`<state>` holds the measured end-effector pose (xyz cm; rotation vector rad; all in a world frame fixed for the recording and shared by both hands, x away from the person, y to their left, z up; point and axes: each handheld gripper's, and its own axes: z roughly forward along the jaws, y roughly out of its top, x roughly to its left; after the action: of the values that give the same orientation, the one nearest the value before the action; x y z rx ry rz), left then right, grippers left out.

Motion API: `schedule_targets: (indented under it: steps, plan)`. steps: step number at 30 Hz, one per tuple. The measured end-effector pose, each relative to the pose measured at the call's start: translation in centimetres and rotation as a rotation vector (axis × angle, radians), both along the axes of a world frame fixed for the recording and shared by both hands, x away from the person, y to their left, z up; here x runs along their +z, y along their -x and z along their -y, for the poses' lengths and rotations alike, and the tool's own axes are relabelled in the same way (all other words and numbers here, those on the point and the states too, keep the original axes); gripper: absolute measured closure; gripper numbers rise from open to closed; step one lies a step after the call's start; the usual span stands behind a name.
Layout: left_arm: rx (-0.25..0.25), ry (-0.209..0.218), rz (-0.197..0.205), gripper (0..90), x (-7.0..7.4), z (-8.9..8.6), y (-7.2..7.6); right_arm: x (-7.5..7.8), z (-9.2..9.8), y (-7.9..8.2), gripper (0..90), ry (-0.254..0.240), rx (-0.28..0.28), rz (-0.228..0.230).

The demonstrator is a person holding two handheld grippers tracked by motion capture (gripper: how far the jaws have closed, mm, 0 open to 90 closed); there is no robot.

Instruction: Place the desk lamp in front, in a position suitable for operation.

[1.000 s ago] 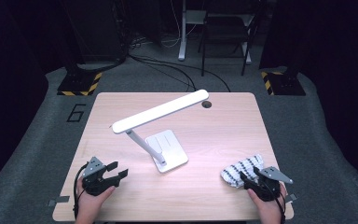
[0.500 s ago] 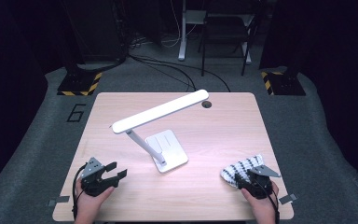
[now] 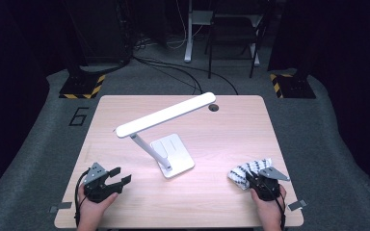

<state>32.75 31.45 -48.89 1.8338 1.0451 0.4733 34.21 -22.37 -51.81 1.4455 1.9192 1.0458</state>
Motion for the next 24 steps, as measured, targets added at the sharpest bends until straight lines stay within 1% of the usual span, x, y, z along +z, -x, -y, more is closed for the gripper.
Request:
schedule_targets:
  steps: [1,2,3,4,5,6,7,8,9,10,11,12,13,14,15,16,17,18,19,20,22,23,24]
  plan:
    - [0.011,0.015,-0.002,41.2,0.0,0.1,0.1,0.1,0.3,-0.1,78.5,-0.014,-0.028,0.015]
    - [0.011,0.015,-0.002,41.2,0.0,0.1,0.1,0.1,0.3,-0.1,78.5,-0.014,-0.028,0.015]
    - [0.001,0.017,-0.006,41.1,0.1,-0.1,0.1,0.1,0.6,-0.1,78.2,-0.021,-0.059,0.024]
    - [0.006,0.019,0.001,40.8,0.0,-0.1,0.1,0.1,0.7,-0.1,77.3,-0.02,-0.066,0.02]
    - [0.016,0.041,0.003,40.4,0.0,0.0,0.2,0.0,0.8,-0.1,74.5,-0.023,-0.076,0.014]
    - [0.016,0.048,0.005,40.4,0.1,-0.1,0.2,0.0,0.8,-0.1,70.0,-0.027,-0.083,0.006]
    - [0.009,0.043,0.006,40.5,0.1,-0.1,0.2,-0.1,0.7,-0.1,65.9,-0.024,-0.09,0.015]
    - [0.009,0.043,0.006,40.5,0.1,-0.1,0.2,0.0,0.7,-0.1,62.9,-0.023,-0.084,0.024]
    - [-0.009,0.04,0.006,40.8,0.2,0.0,0.3,0.1,0.6,0.0,59.9,-0.019,-0.092,0.027]
    - [-0.009,0.04,0.006,41.3,0.2,0.0,0.3,0.1,0.6,0.0,59.9,-0.019,-0.092,0.027]
    - [-0.02,0.041,0.018,41.2,0.3,0.3,0.4,0.3,0.5,0.2,54.4,-0.023,-0.08,0.049]
    - [-0.02,0.041,0.018,41.1,0.3,0.3,0.4,0.3,0.5,0.2,54.4,-0.023,-0.08,0.049]
    - [-0.025,0.035,0.023,41.1,0.3,0.6,0.3,0.5,0.4,0.5,51.4,-0.025,-0.076,0.059]
    - [-0.038,0.033,0.013,41.0,0.3,0.6,0.3,0.6,0.3,0.6,50.7,-0.026,-0.077,0.06]
    - [-0.039,0.042,0.011,40.9,0.2,0.7,0.2,0.6,0.3,0.6,50.4,-0.026,-0.074,0.074]
    - [-0.039,0.042,0.011,40.9,0.2,0.7,0.2,0.6,0.3,0.6,50.4,-0.026,-0.074,0.074]
    - [-0.054,0.059,0.004,40.1,0.3,0.9,0.1,0.7,0.3,0.7,49.6,-0.033,-0.063,0.079]
    - [-0.054,0.059,0.004,39.0,0.3,0.9,0.1,0.7,0.3,0.7,49.6,-0.033,-0.063,0.079]
    - [-0.061,0.05,0.002,39.0,0.4,1.2,0.0,0.6,0.2,0.8,48.8,-0.043,-0.057,0.083]
    - [-0.061,0.05,0.002,39.0,0.4,1.2,0.0,0.6,0.2,0.8,48.8,-0.043,-0.057,0.083]
    - [-0.073,0.036,0.005,39.0,0.5,1.6,-0.1,0.6,0.2,0.8,48.4,-0.042,-0.052,0.085]
    - [-0.077,0.043,-0.013,39.0,0.6,1.9,-0.2,0.7,0.2,0.9,48.3,-0.037,-0.052,0.08]
    - [-0.077,0.043,-0.013,39.0,0.6,1.9,-0.2,0.7,0.2,0.9,48.1,-0.033,-0.045,0.078]
